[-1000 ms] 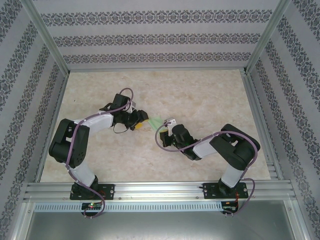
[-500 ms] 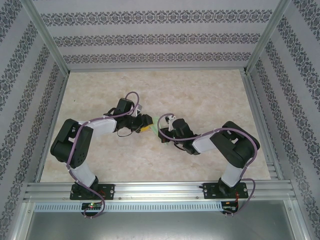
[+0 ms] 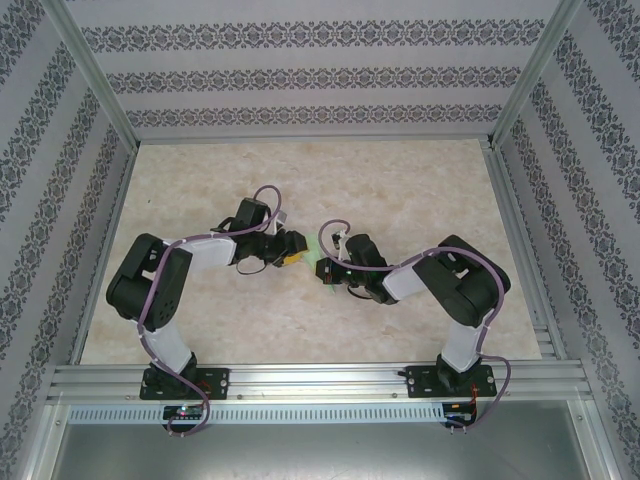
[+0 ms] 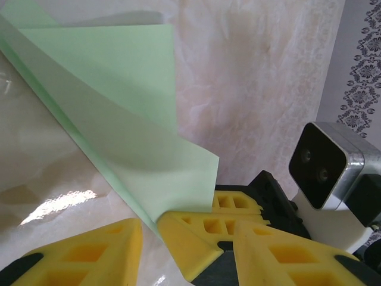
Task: Fold a paper plane with a square sheet of paper (pick it up from the middle)
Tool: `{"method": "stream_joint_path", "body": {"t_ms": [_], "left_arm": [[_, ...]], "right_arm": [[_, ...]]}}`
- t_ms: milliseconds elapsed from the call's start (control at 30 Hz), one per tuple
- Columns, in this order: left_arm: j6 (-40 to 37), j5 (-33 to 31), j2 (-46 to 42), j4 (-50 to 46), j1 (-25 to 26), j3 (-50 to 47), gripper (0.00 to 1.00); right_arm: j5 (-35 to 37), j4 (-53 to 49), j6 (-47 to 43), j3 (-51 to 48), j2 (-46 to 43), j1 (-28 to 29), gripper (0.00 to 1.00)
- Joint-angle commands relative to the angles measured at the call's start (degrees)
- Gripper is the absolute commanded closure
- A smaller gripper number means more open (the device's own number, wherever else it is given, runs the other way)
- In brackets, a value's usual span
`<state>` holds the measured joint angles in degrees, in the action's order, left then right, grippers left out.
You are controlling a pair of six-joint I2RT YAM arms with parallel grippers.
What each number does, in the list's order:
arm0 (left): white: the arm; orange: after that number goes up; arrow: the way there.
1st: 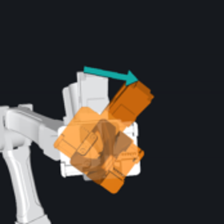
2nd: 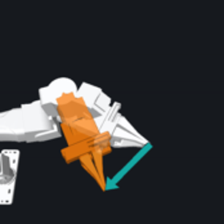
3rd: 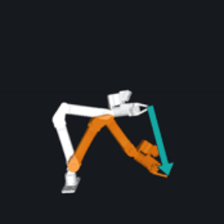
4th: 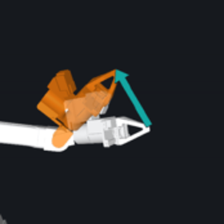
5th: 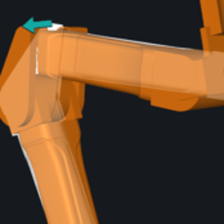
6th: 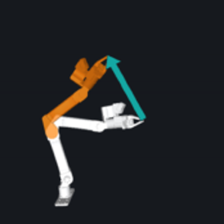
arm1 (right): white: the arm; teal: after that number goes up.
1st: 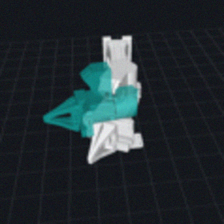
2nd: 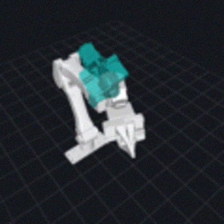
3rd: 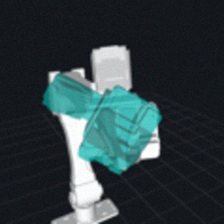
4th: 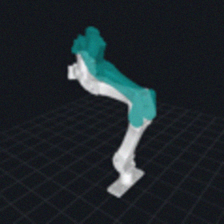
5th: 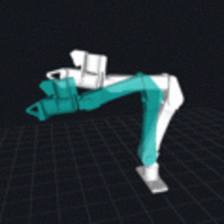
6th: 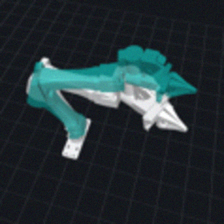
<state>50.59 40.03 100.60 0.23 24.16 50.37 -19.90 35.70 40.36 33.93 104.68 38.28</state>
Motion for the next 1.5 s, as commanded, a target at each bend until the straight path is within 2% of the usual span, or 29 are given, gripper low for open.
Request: {"method": "stream_joint_path", "body": {"t_ms": [0,200,467,1000,1467], "left_arm": [[-1.62,1.03,0.95,2.63,0.76,0.19,0.56],[-1.72,1.93,2.36,3.50,1.09,0.63,0.57],[-1.37,3.44,3.89,5.26,1.62,1.90,0.61],[-2.53,2.65,8.19,5.92,1.68,3.15,0.76],[-4.18,0.10,9.60,2.42,1.68,3.68,0.80]], "right_arm": [[-2.74,2.27,2.33,0.96,1.52,-0.84,1.00],[-3.71,2.62,3.55,0.85,3.02,-1.73,1.00],[-3.72,-1.71,1.78,1.32,3.20,-1.90,0.99],[-3.21,-6.09,0.52,2.19,3.24,-1.90,0.98],[-5.19,-9.78,1.10,3.57,-0.41,-2.05,0.85]]}}
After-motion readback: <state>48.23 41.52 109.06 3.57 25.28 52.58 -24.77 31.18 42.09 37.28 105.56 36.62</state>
